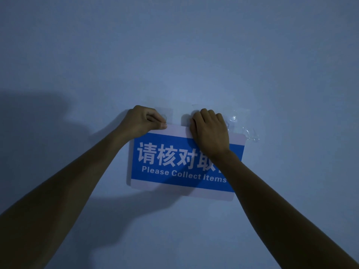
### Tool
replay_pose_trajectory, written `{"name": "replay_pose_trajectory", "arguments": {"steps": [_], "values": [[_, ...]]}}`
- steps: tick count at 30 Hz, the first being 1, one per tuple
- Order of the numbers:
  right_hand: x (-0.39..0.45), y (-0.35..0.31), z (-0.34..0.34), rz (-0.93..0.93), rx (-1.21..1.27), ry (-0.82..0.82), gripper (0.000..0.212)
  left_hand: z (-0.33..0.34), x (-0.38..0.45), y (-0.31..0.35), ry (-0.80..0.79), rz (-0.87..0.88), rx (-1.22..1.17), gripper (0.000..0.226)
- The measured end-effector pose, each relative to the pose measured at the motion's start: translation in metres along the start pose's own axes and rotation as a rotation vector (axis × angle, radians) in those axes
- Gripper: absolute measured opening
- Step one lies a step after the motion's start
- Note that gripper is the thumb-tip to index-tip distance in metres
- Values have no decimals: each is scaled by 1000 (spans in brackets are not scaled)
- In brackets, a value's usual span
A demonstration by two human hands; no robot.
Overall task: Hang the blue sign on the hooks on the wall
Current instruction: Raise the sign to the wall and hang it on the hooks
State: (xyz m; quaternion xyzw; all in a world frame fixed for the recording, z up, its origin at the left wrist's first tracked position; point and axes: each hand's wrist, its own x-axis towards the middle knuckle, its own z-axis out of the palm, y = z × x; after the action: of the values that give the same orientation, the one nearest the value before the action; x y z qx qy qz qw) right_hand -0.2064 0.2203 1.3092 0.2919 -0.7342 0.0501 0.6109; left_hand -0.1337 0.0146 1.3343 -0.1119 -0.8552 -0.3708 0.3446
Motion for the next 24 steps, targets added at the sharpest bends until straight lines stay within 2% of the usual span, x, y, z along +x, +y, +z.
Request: {"name": "replay_pose_trajectory", "arguments": {"steps": [15,19,22,24], "values": [[2,-2,5,-25,-27,44,21,-4,3,-3,-44,90,65,17],[1,-5,7,-37,-63,67,13,5,-1,-11,110,114,58,14],[0,-5,7,-60,-62,62,21,15,-7,-11,194,129,41,13],[-1,-5,8,-66,-59,59,24,19,-12,-15,345,206,341,17]]}}
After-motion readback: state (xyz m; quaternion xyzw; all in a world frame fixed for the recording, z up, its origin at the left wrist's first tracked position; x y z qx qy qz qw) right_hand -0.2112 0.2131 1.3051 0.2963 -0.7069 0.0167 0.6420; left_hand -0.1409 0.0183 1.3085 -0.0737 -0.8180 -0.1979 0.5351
